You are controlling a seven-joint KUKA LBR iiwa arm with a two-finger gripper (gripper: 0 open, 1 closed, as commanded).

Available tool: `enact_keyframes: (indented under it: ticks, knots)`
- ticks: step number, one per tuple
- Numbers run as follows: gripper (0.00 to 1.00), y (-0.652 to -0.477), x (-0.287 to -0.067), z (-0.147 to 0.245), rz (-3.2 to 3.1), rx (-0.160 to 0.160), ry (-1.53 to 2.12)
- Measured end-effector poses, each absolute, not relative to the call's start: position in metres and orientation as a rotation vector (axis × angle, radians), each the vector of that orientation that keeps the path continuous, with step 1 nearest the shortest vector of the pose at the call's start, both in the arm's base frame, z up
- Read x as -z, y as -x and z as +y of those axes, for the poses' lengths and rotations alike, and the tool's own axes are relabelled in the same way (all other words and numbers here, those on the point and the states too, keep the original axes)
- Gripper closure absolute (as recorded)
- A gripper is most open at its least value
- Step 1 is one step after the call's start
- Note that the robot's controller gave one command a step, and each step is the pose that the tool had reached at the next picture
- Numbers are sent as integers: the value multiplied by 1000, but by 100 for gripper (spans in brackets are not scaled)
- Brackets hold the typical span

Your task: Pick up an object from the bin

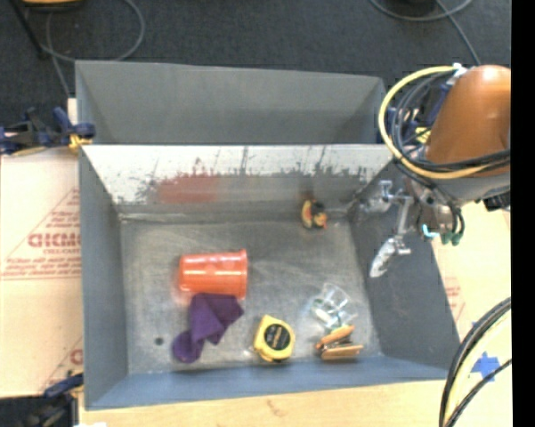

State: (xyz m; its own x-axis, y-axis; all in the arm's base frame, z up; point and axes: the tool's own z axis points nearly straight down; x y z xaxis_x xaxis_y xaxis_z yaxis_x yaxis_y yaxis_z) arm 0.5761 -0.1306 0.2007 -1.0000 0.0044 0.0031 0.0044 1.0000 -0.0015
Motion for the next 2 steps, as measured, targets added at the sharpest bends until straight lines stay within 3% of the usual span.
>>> enact_keyframes:
  ticks: [1,2]
  knots:
    - [0,-578,-205,-130,-3146,-5,3]
    - [0,-532,-153,-121,-3150,-6,32]
